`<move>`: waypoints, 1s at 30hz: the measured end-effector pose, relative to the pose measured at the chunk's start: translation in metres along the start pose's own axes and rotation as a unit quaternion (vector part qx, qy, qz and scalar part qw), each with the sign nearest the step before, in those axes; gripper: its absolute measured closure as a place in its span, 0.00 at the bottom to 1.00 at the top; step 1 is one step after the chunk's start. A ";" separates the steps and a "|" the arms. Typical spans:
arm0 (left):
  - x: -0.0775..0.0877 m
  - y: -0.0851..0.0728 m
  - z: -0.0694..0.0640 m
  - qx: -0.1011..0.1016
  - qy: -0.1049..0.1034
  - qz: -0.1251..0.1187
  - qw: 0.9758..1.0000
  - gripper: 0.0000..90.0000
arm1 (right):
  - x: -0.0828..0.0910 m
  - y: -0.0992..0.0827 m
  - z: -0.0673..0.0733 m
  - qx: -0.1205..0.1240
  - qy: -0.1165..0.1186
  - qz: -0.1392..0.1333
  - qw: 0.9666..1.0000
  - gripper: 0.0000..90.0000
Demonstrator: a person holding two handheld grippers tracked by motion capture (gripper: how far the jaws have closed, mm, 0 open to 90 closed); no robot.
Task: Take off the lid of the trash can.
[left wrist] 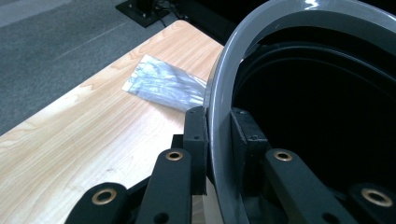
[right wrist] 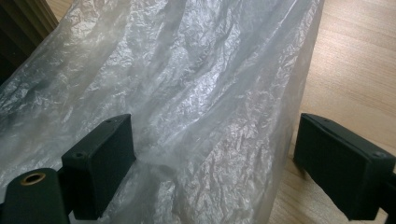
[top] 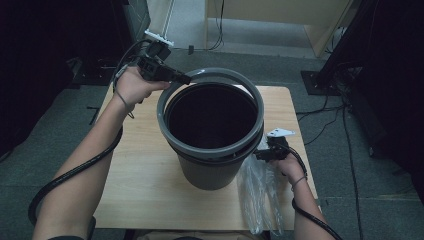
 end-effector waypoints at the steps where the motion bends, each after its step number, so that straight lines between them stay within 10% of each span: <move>1: 0.001 0.000 0.000 -0.001 0.000 0.000 1.000 0.87 | 0.000 0.000 0.000 0.000 0.000 0.000 1.000 0.13; 30: 0.046 -0.016 0.023 0.020 0.034 -0.010 0.999 0.86 | 0.000 0.000 0.000 0.001 0.004 -0.003 1.000 0.13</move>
Point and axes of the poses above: each handheld gripper's, and its own axes: x roughly backward along the jaws, y roughly out of its top, z roughly to its left, the point moved 4 cm from there along -x, roughly forward along the jaws, and after that the axes turned 2 degrees about -z, right-handed, at the moved point
